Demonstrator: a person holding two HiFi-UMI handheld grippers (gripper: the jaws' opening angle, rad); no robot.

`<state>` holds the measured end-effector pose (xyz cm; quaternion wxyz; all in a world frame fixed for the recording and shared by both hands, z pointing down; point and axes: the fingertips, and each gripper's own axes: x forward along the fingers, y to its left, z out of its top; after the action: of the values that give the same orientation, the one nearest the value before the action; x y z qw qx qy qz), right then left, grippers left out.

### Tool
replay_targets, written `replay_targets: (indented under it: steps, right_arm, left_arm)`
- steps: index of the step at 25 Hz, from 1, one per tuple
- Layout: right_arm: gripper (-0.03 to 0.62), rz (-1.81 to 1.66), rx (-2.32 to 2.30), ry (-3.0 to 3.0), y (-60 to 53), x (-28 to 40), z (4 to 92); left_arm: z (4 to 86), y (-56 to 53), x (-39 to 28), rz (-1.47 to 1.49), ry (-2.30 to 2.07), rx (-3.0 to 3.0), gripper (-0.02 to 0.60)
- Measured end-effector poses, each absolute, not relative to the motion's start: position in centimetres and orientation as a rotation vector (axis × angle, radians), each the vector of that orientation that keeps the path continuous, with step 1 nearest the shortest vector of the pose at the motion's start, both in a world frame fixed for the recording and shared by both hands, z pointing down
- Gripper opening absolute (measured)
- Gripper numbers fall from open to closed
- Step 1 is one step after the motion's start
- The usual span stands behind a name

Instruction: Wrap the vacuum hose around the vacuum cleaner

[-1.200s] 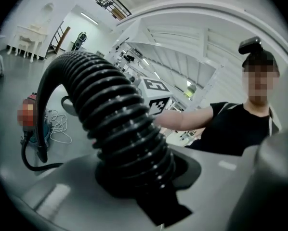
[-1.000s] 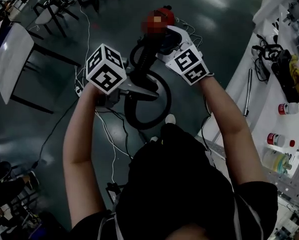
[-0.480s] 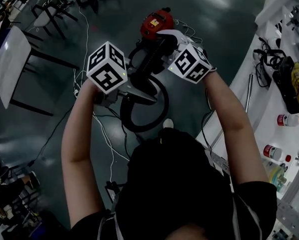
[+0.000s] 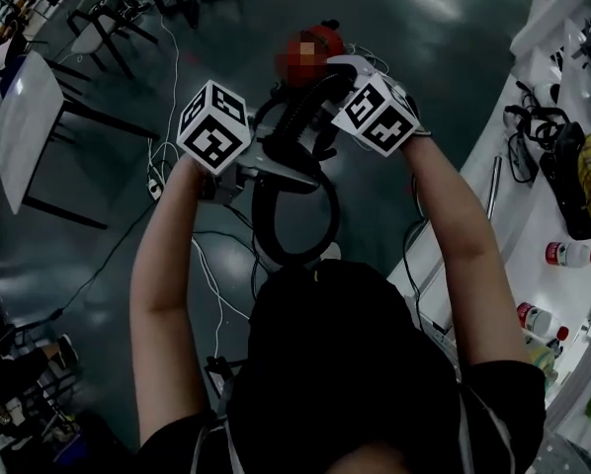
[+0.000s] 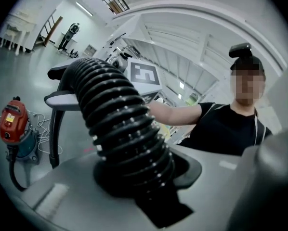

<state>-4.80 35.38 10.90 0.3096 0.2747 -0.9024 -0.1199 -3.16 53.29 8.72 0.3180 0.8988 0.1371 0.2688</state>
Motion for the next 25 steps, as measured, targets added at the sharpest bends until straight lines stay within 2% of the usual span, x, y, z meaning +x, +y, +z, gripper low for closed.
replay_targets:
  steps: [4, 5, 6, 9, 16, 25]
  right_arm:
    - [0.198, -0.275, 0.770, -2.355, 33.9, -3.9, 11.0]
    - [0.198, -0.272, 0.772, -2.348, 33.6, -3.6, 11.2]
    - [0.198, -0.267, 0.777, -2.343, 33.4, -3.4, 11.3]
    - [0.198, -0.235, 0.816, -2.346, 32.5, -2.5, 11.3]
    - [0.201, -0.214, 0.899, -2.300, 30.2, -2.2, 10.5]
    - [0.202, -0.072, 1.002, -2.223, 26.4, -2.1, 11.8]
  left_arm:
    - [8.7, 51.4, -2.4, 0.638, 0.320, 2.419, 0.162]
    - [8.5, 50.7, -2.2, 0.613, 0.289, 2.461, 0.205]
    - [8.3, 49.9, -2.0, 0.583, 0.249, 2.516, 0.275]
    - [7.6, 47.4, -2.1, 0.487, 0.105, 2.619, 0.320]
    - [6.6, 43.0, -4.0, 0.316, -0.223, 2.725, 0.357]
    - [6.4, 37.6, -7.8, 0.303, -0.718, 2.864, 0.360]
